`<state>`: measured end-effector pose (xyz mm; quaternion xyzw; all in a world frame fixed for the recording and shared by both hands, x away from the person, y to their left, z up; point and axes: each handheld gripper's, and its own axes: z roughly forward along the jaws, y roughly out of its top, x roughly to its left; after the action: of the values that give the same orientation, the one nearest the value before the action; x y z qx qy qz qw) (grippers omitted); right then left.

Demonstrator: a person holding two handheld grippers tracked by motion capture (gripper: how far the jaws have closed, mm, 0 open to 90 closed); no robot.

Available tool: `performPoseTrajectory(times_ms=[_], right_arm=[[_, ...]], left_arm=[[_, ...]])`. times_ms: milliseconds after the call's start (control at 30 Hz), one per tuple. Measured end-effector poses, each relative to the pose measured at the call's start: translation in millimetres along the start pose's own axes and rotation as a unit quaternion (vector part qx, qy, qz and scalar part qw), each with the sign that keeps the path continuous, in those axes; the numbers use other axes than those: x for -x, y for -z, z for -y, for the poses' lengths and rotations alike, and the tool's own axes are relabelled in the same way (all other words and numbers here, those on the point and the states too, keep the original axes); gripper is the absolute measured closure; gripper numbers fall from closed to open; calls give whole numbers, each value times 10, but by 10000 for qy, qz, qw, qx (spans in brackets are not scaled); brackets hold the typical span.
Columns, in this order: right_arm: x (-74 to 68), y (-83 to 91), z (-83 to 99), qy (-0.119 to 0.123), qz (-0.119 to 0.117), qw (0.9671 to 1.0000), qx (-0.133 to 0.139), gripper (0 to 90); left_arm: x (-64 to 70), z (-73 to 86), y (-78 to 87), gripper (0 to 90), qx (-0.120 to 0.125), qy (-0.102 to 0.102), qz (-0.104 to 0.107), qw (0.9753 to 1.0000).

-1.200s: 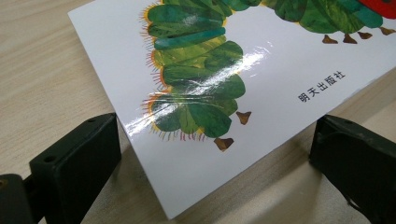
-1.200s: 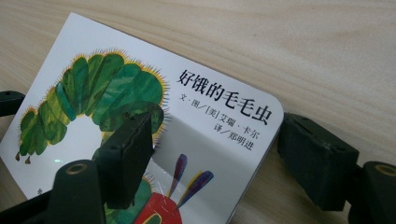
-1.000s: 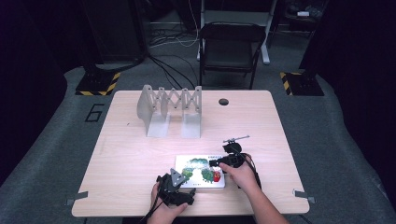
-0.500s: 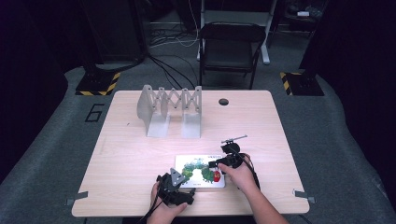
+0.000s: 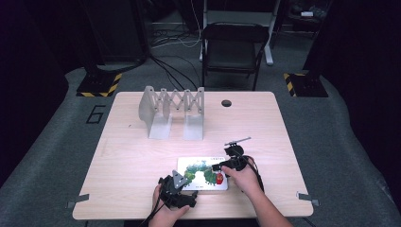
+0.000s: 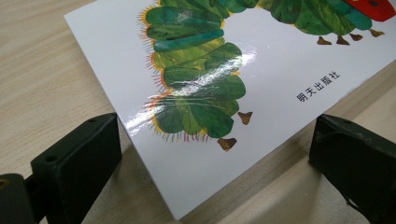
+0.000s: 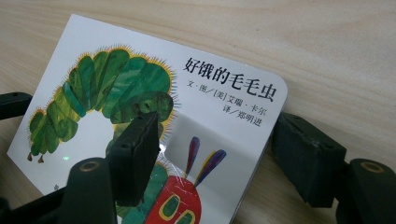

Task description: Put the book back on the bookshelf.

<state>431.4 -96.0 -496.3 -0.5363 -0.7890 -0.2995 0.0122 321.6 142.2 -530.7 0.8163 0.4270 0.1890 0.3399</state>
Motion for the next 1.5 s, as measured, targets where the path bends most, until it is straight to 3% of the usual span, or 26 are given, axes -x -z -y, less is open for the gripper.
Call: performPoseTrajectory(times_ms=[367,500,667,967,1200,1333,1500], right_arm=[[-12,91,-25,-9,-121,9999,20,335],[-21,140,-38,-8,-175,9998,102,339],[-31,166,-45,44,-201,9996,167,343],[-44,225,-65,-118,-342,9992,152,357],[-71,300,-86,-47,-406,9989,246,393],[-76,265,-79,-132,-852,9961,167,429],[-70,208,-80,-126,-745,9971,82,434]], left_arm=[[7,4,-5,18,27,78,25,10000],[-15,-6,4,17,-60,-34,54,10000],[-12,-11,-6,17,-30,8,9,10000],[5,-36,-12,19,-111,125,-78,9998],[23,-78,-34,3,-215,229,-163,9994],[18,-80,-38,0,-225,229,-191,9993],[-10,-62,-25,18,-170,223,-144,9995]])
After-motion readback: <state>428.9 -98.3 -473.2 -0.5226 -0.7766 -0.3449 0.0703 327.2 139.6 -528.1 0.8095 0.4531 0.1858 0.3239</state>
